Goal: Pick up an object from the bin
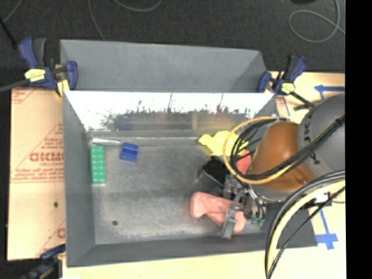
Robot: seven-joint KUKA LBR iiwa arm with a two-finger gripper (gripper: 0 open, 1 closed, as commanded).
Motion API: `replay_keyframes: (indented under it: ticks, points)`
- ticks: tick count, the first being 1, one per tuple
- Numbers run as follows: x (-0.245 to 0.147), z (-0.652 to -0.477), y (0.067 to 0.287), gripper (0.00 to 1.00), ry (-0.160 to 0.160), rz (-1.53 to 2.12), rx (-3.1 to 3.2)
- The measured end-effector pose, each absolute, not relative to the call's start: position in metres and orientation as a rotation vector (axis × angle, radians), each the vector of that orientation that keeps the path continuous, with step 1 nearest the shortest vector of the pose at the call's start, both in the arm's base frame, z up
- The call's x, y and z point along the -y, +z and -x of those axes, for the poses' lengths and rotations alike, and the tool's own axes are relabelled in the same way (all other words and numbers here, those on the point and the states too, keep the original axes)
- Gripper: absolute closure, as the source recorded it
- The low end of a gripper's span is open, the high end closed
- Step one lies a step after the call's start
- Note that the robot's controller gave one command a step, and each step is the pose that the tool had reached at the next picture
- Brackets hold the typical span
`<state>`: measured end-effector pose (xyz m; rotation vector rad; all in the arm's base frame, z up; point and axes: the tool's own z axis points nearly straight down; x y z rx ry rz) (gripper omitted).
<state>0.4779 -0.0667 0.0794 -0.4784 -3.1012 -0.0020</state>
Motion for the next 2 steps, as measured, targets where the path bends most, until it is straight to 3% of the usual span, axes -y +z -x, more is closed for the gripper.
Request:
replay_keyframes:
  ticks: [2]
  points:
    - [0.0671,-0.4783,0.0843,1.00,-0.002,0.478,3.104]
